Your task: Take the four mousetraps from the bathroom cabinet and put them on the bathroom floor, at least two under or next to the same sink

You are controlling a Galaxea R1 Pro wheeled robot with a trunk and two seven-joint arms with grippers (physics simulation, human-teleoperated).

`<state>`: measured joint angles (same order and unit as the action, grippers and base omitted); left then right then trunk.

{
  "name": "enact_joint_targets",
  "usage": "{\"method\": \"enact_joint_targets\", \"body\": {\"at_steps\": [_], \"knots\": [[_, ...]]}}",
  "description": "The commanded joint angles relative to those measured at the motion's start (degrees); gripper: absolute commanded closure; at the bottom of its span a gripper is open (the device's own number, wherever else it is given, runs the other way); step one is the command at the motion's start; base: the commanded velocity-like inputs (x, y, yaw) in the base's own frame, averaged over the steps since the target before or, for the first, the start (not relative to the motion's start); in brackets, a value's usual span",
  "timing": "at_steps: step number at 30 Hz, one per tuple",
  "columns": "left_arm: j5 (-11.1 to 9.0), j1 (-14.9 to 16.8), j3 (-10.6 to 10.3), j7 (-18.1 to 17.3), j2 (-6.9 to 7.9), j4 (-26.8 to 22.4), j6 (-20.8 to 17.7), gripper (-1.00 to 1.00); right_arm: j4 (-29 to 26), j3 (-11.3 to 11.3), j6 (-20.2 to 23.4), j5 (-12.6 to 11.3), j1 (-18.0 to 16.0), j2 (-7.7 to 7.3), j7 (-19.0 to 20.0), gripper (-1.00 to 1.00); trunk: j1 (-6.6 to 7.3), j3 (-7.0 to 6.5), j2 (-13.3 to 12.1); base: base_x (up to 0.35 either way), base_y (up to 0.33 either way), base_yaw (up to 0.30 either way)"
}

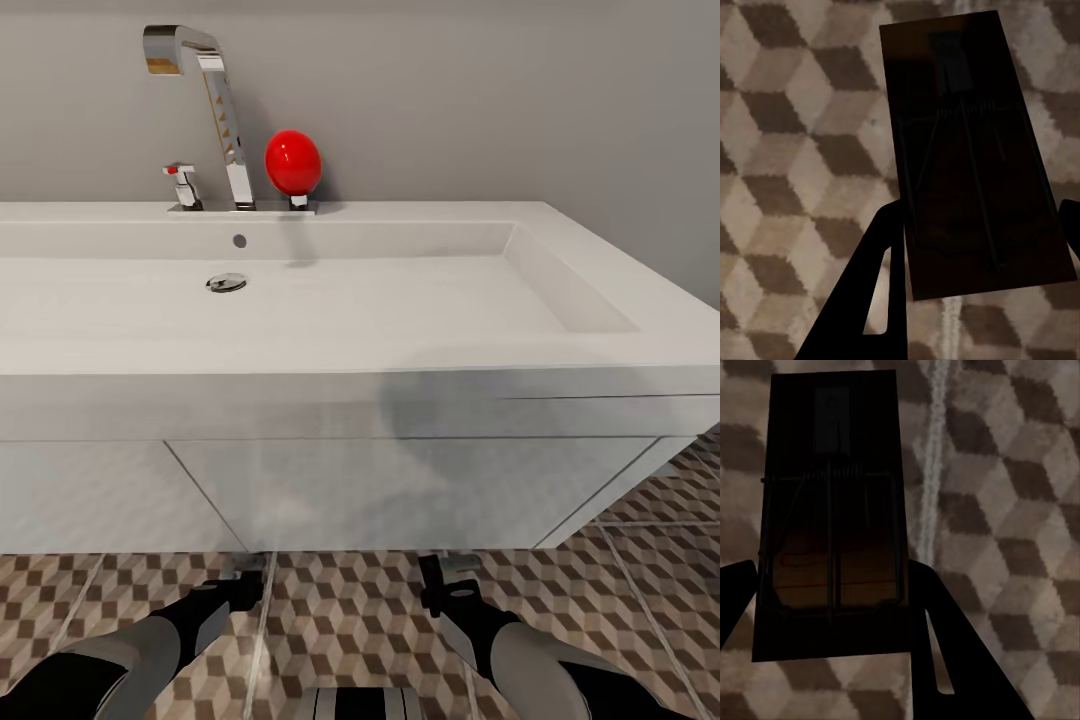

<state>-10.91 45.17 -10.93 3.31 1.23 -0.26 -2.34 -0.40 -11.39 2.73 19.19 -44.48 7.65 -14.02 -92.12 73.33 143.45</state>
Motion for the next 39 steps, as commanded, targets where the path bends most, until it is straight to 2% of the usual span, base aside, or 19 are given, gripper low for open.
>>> {"method": "enact_joint_targets", "body": {"at_steps": [1, 16, 23, 34, 39], "knots": [[-0.5, 0.0, -0.5, 0.1, 0.00, 0.0, -0.2, 1.00, 0.0, -0.4, 0.4, 0.4, 0.0, 0.01, -0.3, 1.00, 0.01, 0.04, 0.0, 0.000, 0.000, 0.000], [-0.5, 0.0, -0.5, 0.1, 0.00, 0.0, -0.1, 1.00, 0.0, -0.5, 2.7, 0.2, 0.0, -0.43, -0.1, 1.00, 0.01, 0.04, 0.0, 0.000, 0.000, 0.000], [-0.5, 0.0, -0.5, 0.1, 0.00, 0.0, 0.1, 1.00, 0.0, -0.5, 4.0, 0.3, 0.0, -0.51, 1.7, 1.00, 0.01, 0.04, 0.0, 0.000, 0.000, 0.000], [-0.5, 0.1, -0.5, 0.1, 0.00, 0.0, 0.4, 1.00, 0.0, -0.4, 3.6, 0.3, 0.0, -0.53, 2.1, 1.00, 0.01, 0.04, 0.0, 0.000, 0.000, 0.000], [-0.5, 0.1, -0.5, 0.1, 0.00, 0.0, 2.5, 1.00, 0.0, -0.4, 2.3, 0.2, 0.0, -0.53, 2.0, 1.00, 0.01, 0.04, 0.0, 0.000, 0.000, 0.000]]}}
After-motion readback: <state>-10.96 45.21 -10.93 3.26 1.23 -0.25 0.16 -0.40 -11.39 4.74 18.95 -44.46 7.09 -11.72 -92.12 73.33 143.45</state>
